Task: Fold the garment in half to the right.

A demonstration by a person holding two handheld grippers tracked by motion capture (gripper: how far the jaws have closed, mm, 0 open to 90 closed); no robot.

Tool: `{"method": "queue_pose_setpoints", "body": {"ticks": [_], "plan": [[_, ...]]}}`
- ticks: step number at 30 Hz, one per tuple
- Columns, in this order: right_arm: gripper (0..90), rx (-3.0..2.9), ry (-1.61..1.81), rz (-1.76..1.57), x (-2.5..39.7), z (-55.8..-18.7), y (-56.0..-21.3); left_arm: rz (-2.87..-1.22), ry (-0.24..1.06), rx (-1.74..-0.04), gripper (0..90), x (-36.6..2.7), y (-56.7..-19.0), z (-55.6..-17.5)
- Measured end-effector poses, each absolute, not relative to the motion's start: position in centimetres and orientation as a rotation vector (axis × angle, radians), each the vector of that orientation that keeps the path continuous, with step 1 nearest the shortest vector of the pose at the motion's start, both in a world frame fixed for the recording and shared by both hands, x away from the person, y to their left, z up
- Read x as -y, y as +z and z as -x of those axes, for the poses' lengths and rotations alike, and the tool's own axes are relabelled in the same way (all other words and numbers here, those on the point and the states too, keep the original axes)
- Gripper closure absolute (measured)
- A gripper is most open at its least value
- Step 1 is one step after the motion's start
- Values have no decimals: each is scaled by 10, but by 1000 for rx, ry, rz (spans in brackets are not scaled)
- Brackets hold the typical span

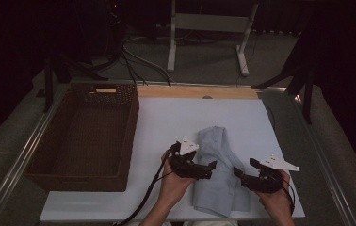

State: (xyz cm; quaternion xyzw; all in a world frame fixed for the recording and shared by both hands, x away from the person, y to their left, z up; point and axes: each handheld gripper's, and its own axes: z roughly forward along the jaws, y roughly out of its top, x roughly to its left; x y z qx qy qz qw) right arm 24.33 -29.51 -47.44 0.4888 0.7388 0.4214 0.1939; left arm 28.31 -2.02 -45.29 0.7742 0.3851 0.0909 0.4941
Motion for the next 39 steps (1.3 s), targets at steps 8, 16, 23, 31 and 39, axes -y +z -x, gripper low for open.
{"method": "queue_pose_setpoints", "body": {"ticks": [8,16,23,31,39], "plan": [[352,-2132,1156,-1383,290,-247,-479,-1877,224,-952,38,12,-458,-283],[361,-2200,1101,-1390,283,-250,-485,-1879,226,-959,38,9,-460,-283],[415,-2231,1078,-1384,280,-251,-487,-1884,221,-964,38,8,-463,-283],[412,-2228,1081,-1312,276,-249,-484,-1885,214,-961,38,10,-464,-284],[431,-2260,1100,-1299,273,-248,-483,-1882,211,-963,38,10,-464,-283]]}}
